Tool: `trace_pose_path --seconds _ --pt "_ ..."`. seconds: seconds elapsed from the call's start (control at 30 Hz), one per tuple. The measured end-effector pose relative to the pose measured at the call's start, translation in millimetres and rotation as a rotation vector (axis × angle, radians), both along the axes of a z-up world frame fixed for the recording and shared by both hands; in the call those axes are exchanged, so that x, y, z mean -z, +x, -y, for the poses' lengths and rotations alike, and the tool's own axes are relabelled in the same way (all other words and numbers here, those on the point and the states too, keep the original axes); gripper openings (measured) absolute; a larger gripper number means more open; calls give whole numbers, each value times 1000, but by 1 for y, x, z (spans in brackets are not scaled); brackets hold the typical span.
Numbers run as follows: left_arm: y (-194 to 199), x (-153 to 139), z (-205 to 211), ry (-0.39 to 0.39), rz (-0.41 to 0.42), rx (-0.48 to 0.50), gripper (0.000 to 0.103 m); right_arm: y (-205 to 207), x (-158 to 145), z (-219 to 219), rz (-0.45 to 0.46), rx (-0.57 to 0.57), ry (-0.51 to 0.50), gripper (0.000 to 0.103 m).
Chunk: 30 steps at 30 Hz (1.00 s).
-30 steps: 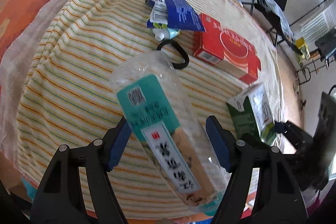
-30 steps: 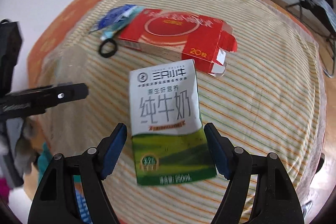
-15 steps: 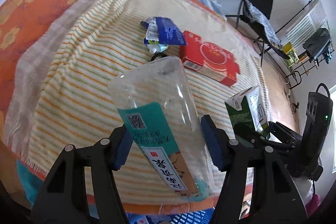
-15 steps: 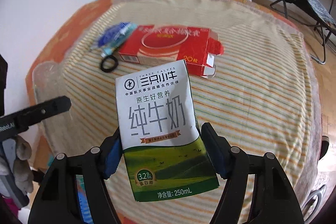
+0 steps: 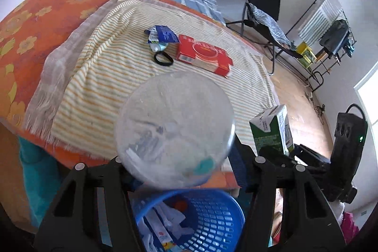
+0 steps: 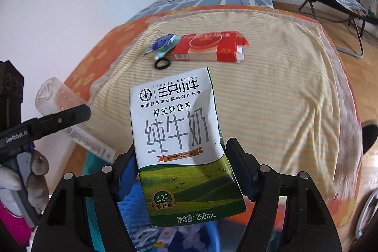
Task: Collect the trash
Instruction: 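Carry the bottle and milk carton over the blue basket and open both tools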
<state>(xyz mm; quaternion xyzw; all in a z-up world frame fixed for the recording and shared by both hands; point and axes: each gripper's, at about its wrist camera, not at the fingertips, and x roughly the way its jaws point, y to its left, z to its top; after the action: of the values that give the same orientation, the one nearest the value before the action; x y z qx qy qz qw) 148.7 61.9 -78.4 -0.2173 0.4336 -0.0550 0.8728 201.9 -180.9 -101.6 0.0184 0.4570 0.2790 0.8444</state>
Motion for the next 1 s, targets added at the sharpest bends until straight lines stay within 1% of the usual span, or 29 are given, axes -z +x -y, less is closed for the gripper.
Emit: trace_pose_path --seconds 0.2,0.37,0.53,0.77,1.0 --pt "-32 -6 6 -8 18 24 60 -41 5 11 -11 3 46 70" --pt "-57 -6 14 39 25 51 60 -65 8 12 2 -3 43 70" --pt "-74 10 20 49 -15 75 60 -84 24 14 -48 -1 59 70" --pt "-94 41 28 70 -75 92 60 -100 46 18 -101 14 39 71" --pt "-104 67 34 81 -133 96 60 -116 64 17 -140 7 1 71"
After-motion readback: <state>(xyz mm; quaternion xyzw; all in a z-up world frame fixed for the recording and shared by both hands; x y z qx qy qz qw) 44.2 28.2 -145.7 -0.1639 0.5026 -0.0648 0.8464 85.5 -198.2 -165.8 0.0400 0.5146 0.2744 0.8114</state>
